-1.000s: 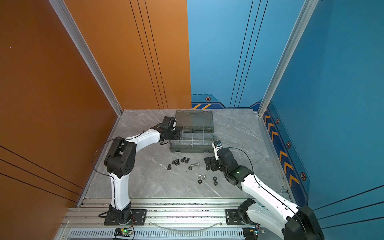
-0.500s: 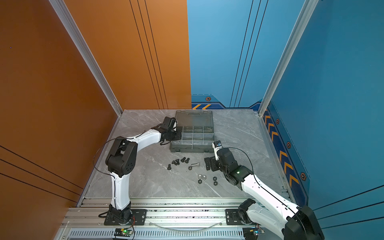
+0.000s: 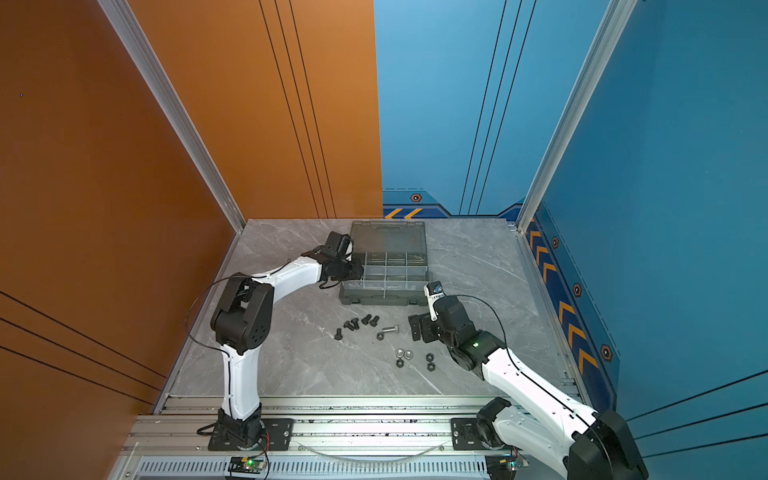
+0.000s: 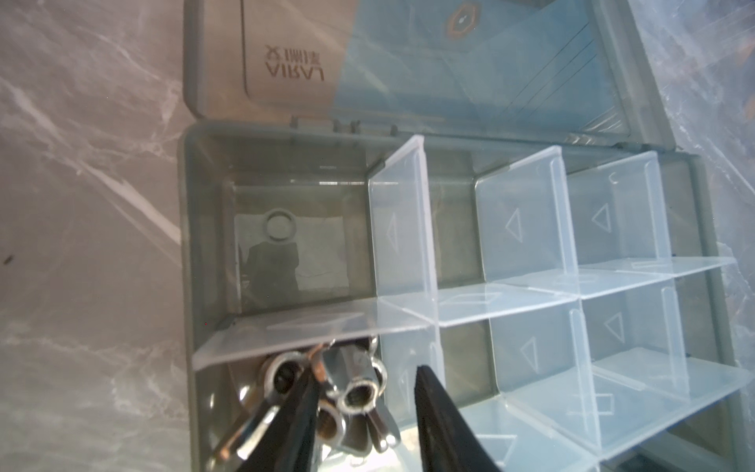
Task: Sort the screws and nuts into containers
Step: 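Open the left gripper to drop the wing nut into the compartment, then draw the left gripper back toward the bolts while the right gripper moves over the pile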
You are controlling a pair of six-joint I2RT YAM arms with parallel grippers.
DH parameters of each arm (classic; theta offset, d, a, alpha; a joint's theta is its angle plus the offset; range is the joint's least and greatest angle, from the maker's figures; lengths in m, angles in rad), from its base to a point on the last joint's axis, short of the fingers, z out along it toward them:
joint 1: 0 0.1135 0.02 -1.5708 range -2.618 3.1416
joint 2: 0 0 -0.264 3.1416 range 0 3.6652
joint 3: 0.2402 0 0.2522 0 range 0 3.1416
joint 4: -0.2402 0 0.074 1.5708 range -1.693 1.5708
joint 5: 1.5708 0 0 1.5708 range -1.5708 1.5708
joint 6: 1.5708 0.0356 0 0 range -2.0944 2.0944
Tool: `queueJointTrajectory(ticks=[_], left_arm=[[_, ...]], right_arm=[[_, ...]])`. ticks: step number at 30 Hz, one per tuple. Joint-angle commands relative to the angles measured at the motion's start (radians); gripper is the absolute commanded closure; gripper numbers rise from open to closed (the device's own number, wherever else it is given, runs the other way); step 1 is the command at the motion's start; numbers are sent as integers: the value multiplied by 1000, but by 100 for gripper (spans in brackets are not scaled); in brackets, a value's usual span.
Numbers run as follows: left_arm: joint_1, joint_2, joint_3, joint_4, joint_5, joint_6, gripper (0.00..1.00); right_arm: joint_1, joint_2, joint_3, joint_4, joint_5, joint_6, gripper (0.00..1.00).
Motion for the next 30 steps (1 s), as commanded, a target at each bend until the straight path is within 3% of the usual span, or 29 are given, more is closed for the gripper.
queueJointTrajectory(ticks=[1, 19, 23, 30], left_arm=[[-14, -81, 17, -54, -18, 13, 58], [-80, -431, -198, -85, -17, -17, 44], [-114, -488, -293, -65, -24, -33, 35], [-177, -557, -438, -20, -51, -112, 32]], right_arm=[[5, 6, -1, -11, 19, 3, 0], [3, 15, -4, -14, 14, -3, 0], [3, 12, -16, 0, -31, -35, 0], [3, 14, -15, -21, -129, -63, 0]])
